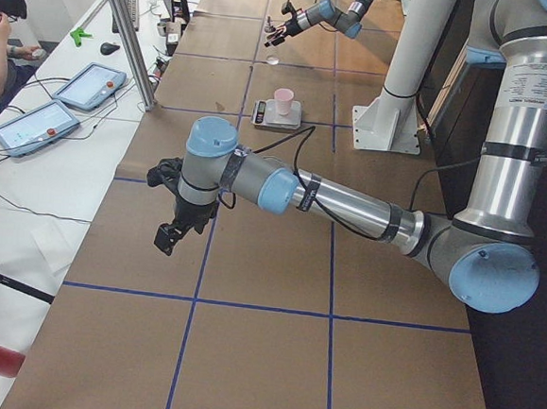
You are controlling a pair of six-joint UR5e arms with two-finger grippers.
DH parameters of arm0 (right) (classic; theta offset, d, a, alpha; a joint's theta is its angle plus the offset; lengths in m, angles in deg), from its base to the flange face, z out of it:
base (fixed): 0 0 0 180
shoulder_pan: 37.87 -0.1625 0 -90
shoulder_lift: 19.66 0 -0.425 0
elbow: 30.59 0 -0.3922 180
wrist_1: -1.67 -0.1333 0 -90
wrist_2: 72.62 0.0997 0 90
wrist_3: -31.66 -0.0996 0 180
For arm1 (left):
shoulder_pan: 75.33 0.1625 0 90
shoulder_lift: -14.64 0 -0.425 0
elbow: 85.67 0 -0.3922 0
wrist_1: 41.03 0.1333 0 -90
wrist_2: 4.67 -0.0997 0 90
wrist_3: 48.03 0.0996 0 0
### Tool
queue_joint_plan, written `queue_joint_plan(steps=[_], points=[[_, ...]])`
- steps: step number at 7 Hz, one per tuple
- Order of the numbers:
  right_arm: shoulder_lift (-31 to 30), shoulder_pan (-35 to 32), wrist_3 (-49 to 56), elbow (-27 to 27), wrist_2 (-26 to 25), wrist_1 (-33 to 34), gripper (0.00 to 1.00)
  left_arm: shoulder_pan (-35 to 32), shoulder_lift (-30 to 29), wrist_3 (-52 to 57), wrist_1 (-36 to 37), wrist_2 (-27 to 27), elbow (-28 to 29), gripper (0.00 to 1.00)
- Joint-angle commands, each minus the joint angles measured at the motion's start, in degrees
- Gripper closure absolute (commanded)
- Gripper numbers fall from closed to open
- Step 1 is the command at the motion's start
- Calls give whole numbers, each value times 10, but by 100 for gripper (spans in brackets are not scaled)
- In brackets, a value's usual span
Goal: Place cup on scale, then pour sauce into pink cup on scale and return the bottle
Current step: 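Carry the bottle with the right gripper back to its original spot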
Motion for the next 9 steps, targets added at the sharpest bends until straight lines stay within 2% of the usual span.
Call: queue_joint_plan(steps=[1, 8, 9], points=[[0, 6, 1, 34, -16, 94, 100, 0, 2, 0, 0, 1, 1, 0], [4, 29, 1, 16, -16, 97, 100, 1, 2, 0, 0, 1, 1, 0], [0, 29, 1, 16, -14, 95, 89, 1, 2, 0, 0, 1, 1, 0]])
